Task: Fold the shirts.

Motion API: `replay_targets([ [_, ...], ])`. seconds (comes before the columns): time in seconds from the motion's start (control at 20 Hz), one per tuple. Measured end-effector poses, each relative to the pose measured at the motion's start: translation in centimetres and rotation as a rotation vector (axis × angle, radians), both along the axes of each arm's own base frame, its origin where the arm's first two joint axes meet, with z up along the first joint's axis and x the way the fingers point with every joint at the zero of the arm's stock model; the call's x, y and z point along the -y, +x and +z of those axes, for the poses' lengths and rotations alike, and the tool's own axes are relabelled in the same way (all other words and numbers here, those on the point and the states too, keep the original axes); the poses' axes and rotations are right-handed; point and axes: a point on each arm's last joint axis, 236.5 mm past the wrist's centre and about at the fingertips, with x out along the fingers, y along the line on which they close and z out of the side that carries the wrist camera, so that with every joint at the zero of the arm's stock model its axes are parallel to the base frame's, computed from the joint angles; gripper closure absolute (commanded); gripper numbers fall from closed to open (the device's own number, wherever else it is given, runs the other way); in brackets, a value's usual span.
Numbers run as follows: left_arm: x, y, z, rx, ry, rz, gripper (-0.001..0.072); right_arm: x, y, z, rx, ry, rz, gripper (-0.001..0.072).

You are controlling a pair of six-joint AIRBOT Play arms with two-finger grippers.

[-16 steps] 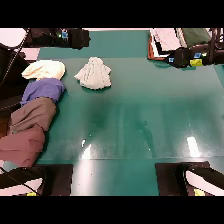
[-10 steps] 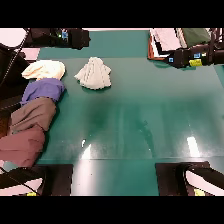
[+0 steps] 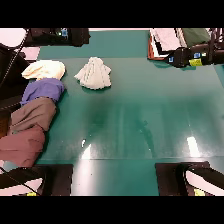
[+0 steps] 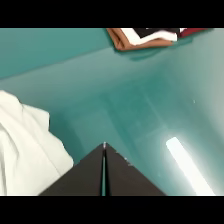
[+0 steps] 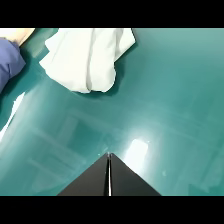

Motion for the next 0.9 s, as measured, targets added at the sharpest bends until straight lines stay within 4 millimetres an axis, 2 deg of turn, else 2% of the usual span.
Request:
replay_targets([
  [0.1, 0.0, 0.3, 0.7, 0.026, -0.015, 0.008, 0.0672, 0.1, 0.2, 0.2, 0.010, 0.003, -0.008, 0.0695],
  [0.15, 0.0, 0.5, 0.9, 0.041, -0.013, 0.009, 0.0385, 0.1, 0.3, 0.3, 0.014, 0.004, -0.010, 0.0694],
  [0.2, -0.1, 0.8, 1.0, 0.058, -0.003, 0.011, 0.0137, 0.1, 0.4, 0.3, 0.017, 0.005, -0.012, 0.0694],
  [0.3, -0.9, 2.2, -0.1, 0.056, 0.026, 0.044, 0.0140, 0.0, 0.4, 0.4, 0.020, 0.012, -0.012, 0.0694],
  [0.4, -2.5, 4.6, -3.6, -0.005, 0.076, 0.101, 0.0140, -0.2, 0.5, 0.7, 0.024, 0.024, -0.011, 0.0694],
  [0.5, -3.9, 6.9, -8.7, -0.109, 0.124, 0.141, 0.0139, -0.3, 0.4, 0.8, 0.025, 0.031, -0.009, 0.0694],
  [0.65, -6.0, 9.8, -17.9, -0.291, 0.189, 0.188, 0.0139, -0.4, 0.4, 0.9, 0.025, 0.036, -0.008, 0.0694],
  [0.8, -5.9, 10.9, -25.5, -0.438, 0.190, 0.191, 0.0139, -0.5, 0.4, 0.9, 0.024, 0.038, -0.006, 0.0694],
  [0.9, -5.2, 11.3, -28.5, -0.491, 0.163, 0.190, 0.0141, -0.5, 0.3, 0.8, 0.020, 0.038, -0.004, 0.0694],
])
